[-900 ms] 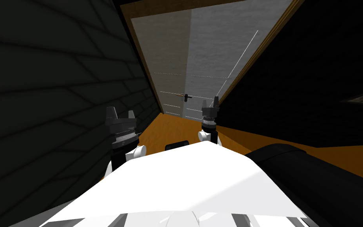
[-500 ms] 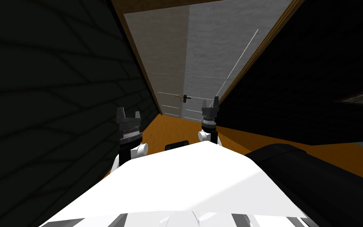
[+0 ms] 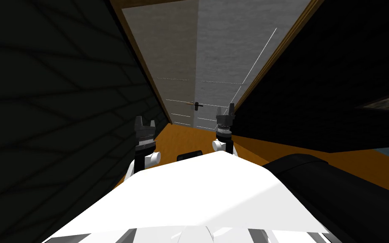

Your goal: Pull the door open

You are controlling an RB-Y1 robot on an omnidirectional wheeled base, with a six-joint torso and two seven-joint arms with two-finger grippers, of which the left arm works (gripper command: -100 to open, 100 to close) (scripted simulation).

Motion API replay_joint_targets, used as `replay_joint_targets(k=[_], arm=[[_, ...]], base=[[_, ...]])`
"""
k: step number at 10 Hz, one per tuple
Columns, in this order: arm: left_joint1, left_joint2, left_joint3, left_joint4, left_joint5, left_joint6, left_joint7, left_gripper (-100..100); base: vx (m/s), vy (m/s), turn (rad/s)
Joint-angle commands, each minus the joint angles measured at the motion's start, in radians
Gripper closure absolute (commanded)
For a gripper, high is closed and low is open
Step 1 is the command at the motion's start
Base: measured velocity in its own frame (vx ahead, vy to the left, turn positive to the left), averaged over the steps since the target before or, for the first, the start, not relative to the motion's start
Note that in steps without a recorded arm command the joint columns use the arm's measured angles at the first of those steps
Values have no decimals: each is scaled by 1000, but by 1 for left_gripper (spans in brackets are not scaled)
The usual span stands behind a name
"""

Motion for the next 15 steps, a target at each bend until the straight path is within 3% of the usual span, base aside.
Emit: replay_joint_targets(k=[1, 9, 10, 15], arm=[[-27, 10, -2, 41, 0, 4, 6, -100], [-166, 68, -17, 277, 2, 9, 42, -100], [-166, 68, -17, 282, 2, 9, 42, -100], [-262, 105, -27, 439, 4, 13, 67, -100]], base=[[99, -33, -54], [99, -42, -72], [75, -32, -20], [94, -37, -74]])
